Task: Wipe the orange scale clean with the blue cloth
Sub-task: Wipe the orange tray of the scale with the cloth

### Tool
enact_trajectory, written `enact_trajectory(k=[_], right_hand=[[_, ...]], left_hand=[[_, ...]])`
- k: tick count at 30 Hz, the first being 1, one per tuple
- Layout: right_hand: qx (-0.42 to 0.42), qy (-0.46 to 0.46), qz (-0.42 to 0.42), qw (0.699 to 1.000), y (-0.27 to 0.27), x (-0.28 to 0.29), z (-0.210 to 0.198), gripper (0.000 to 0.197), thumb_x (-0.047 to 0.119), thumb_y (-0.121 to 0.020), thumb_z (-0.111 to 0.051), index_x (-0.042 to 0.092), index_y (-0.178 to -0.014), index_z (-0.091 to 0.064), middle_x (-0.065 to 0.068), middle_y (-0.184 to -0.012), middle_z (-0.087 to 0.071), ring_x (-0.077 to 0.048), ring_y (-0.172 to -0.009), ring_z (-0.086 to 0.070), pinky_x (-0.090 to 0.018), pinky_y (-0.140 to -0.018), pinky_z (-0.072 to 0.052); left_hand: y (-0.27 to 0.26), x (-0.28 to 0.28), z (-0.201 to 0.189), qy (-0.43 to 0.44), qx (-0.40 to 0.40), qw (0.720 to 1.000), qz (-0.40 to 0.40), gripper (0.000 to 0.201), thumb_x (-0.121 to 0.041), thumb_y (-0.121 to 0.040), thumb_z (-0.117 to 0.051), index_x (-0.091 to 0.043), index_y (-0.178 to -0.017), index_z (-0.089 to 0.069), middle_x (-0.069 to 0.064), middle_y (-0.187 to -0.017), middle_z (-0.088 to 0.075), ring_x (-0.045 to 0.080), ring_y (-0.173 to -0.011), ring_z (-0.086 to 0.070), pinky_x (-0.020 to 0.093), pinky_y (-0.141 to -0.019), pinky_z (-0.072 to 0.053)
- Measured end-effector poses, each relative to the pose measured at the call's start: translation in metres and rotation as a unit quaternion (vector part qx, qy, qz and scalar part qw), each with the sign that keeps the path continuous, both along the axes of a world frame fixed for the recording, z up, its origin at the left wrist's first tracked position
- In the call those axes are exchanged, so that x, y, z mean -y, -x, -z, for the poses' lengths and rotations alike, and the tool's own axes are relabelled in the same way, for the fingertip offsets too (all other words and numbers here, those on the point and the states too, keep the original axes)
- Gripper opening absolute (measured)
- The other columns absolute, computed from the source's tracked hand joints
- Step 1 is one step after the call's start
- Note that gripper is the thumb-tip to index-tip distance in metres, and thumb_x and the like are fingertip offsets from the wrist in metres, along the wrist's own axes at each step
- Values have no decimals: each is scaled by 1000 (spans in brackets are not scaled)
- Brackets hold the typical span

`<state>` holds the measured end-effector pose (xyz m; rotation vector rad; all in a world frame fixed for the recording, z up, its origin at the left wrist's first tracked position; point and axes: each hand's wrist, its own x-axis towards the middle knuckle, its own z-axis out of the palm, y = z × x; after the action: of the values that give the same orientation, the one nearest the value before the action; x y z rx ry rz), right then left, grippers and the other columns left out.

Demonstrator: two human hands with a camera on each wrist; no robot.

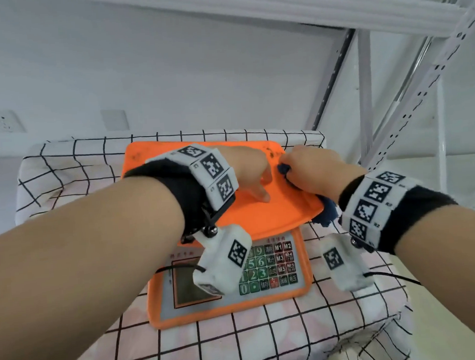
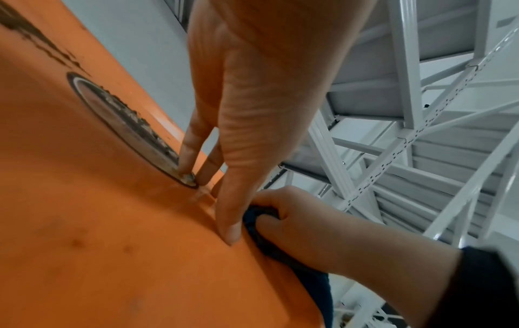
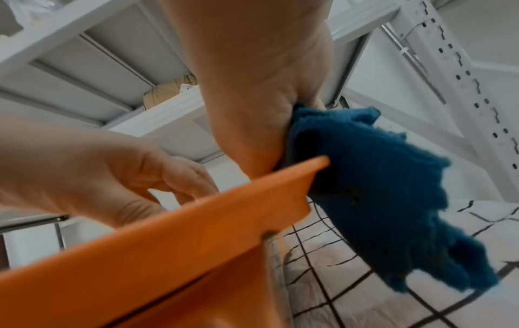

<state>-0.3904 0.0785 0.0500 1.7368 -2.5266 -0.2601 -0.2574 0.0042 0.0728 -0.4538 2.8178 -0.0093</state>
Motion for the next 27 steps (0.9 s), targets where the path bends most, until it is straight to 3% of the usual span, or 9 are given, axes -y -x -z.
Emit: enact_trajectory(k=[3, 8, 12, 16, 23, 27], right_hand=[[-21, 4, -12, 1000, -2, -2, 2, 29, 21, -93, -39, 19, -111, -61, -8, -115, -55, -31, -108, -55, -33, -74, -38], [-13, 4, -18, 1000, -2, -12, 4, 25, 24, -93, -42, 16, -105, -62, -7, -105, -56, -30, -103, -55, -32, -70, -38], [-20, -7, -41, 999, -9, -32, -2, 16, 23, -92, -44, 15, -87, -57, -2, -85, -50, -24, -86, -53, -29, -61, -33], [-36, -29, -60, 997, -10, -45, -5, 18, 24, -92, -42, 18, -83, -56, 3, -76, -46, -20, -79, -52, -25, -51, -28], [-23, -17, -21, 999, -7, -7, -5, 20, 24, -90, -41, 19, -96, -59, 0, -91, -55, -23, -86, -55, -30, -62, -36], [-1, -16, -30, 999, -4, -15, -5, 12, 24, -89, -41, 19, -87, -52, 1, -85, -49, -23, -88, -53, -30, -64, -33]], left_hand=[[2, -5, -4, 4, 9, 1000, -15, 44, -44, -93, -53, -11, -122, -57, 9, -122, -53, 21, -91, -47, 25, -71, -29], [-1, -13, -3, 2, -4, 999, -40, 53, -42, -94, -51, -15, -139, -46, 5, -136, -49, 22, -120, -49, 23, -78, -29], [-5, -16, -2, -6, -17, 998, -57, 53, -41, -95, -51, -18, -142, -43, 4, -140, -45, 22, -124, -46, 24, -84, -31], [-9, -15, 1, -20, -30, 997, -63, 53, -41, -95, -51, -18, -142, -42, 2, -140, -44, 20, -125, -45, 26, -93, -34], [-9, -11, 2, -29, -36, 997, -61, 51, -40, -95, -52, -18, -140, -45, 4, -140, -44, 21, -124, -46, 25, -90, -34], [-8, -10, 2, -31, -35, 997, -61, 53, -41, -95, -52, -19, -142, -43, 4, -141, -43, 21, -126, -44, 23, -87, -31]])
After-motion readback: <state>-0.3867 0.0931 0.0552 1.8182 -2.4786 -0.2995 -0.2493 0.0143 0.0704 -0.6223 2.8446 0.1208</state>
